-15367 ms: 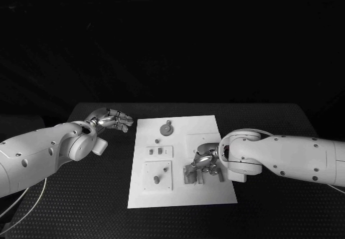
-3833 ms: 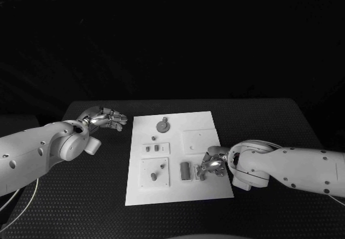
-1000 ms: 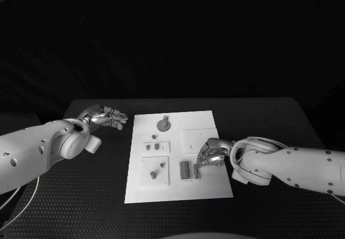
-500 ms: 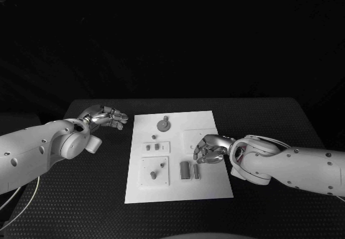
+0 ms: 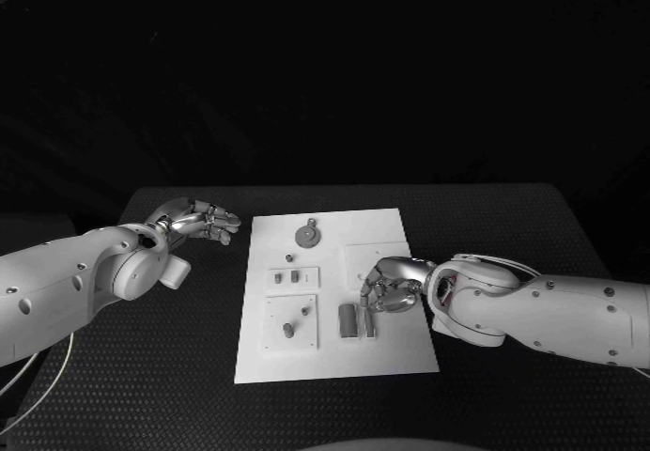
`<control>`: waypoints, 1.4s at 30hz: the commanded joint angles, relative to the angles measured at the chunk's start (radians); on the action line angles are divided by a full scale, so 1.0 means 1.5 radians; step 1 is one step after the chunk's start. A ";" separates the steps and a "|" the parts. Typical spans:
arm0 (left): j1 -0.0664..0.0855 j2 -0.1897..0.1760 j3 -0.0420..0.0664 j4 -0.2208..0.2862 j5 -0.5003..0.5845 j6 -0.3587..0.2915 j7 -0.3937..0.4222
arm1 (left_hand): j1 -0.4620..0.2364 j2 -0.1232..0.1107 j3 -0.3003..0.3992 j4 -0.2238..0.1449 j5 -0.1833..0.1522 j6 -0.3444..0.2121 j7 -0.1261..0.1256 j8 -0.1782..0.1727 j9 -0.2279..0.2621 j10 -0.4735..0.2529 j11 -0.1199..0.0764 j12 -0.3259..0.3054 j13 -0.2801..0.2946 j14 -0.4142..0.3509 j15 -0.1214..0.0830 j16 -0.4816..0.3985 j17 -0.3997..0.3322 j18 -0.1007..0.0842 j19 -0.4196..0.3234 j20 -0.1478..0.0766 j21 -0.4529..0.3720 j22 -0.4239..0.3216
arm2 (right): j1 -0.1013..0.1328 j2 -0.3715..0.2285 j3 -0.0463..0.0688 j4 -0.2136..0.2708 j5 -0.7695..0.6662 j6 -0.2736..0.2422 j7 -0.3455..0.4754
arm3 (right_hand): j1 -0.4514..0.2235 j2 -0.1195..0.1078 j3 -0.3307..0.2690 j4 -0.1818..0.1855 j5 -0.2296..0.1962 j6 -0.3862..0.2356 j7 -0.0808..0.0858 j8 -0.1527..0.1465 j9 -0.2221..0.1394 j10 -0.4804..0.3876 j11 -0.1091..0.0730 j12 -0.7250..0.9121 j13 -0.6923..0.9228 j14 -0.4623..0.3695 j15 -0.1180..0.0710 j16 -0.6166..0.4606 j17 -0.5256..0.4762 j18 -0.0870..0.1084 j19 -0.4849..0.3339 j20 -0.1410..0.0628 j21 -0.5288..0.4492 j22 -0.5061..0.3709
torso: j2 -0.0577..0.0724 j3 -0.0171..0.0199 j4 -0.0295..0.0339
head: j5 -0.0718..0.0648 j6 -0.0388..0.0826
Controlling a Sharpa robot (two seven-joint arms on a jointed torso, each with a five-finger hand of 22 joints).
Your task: Assemble the parts on the task board
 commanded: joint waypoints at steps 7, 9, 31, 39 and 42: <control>0.000 0.001 0.000 0.001 0.003 0.010 0.005 | -0.007 0.002 -0.002 0.001 0.003 0.003 0.002 0.002 -0.001 0.000 -0.002 0.001 -0.001 0.005 0.001 -0.003 0.001 0.007 0.005 -0.002 -0.004 0.001 | -0.002 0.007 0.000 -0.008 -0.030 0.034 0.005 | -0.004 0.007 -0.005 0.000 -0.001 0.005 0.005 0.005 -0.002 0.004 -0.005 0.003 -0.002 0.001 -0.004 -0.001 0.001 0.019 -0.005 0.003 0.001 0.012 | 0.000 -0.0003 0.0000 | 0.000 -0.002; 0.000 0.000 0.000 0.001 0.003 0.009 0.005 | -0.007 0.002 -0.002 0.001 0.003 0.003 0.002 0.002 -0.001 0.000 -0.002 0.001 -0.001 0.005 0.001 -0.003 0.002 0.007 0.005 -0.002 -0.004 0.001 | -0.002 0.007 0.000 -0.008 -0.031 0.035 0.004 | -0.004 0.008 -0.005 0.000 -0.001 0.011 0.003 0.009 -0.002 0.005 -0.007 0.003 -0.002 0.003 -0.005 0.000 0.003 0.019 -0.005 0.003 0.001 0.011 | 0.000 -0.0003 0.0001 | -0.001 -0.002; 0.000 0.000 0.000 0.001 0.003 0.010 0.005 | -0.007 0.002 -0.002 0.001 0.003 0.002 0.002 0.001 -0.001 -0.001 -0.002 0.001 -0.001 0.005 0.001 -0.004 0.003 0.007 0.005 -0.002 -0.005 0.002 | -0.008 0.018 0.000 -0.023 -0.074 0.028 0.003 | 0.006 0.018 -0.002 -0.003 -0.001 0.031 -0.006 0.023 0.001 0.011 -0.015 0.006 -0.003 0.012 -0.011 0.002 0.016 0.019 -0.004 0.000 0.003 0.011 | 0.000 0.0001 0.0002 | 0.000 -0.005; 0.000 0.000 0.000 0.000 0.003 0.010 0.005 | -0.007 0.002 -0.002 0.001 0.003 0.002 0.002 0.001 -0.001 -0.001 -0.002 0.001 -0.001 0.006 0.001 -0.005 0.003 0.007 0.005 -0.002 -0.005 0.002 | -0.013 0.021 0.000 -0.026 -0.099 0.036 0.002 | 0.009 0.017 -0.002 -0.003 -0.001 0.034 -0.007 0.025 0.001 0.013 -0.016 0.007 -0.003 0.014 -0.012 0.003 0.018 0.019 -0.003 -0.001 0.004 0.011 | 0.000 0.0000 0.0000 | 0.000 -0.006; 0.000 0.000 0.000 0.000 0.003 0.011 0.005 | -0.007 0.002 -0.002 0.001 0.003 0.002 0.002 0.001 -0.001 -0.001 -0.002 0.001 -0.001 0.006 0.001 -0.005 0.003 0.007 0.005 -0.002 -0.005 0.002 | -0.014 0.021 0.000 -0.026 -0.113 0.037 0.002 | 0.011 0.017 -0.002 -0.003 -0.001 0.035 -0.007 0.026 0.001 0.013 -0.016 0.007 -0.003 0.015 -0.013 0.003 0.019 0.019 -0.003 -0.001 0.005 0.011 | 0.000 0.0000 -0.0001 | 0.000 -0.007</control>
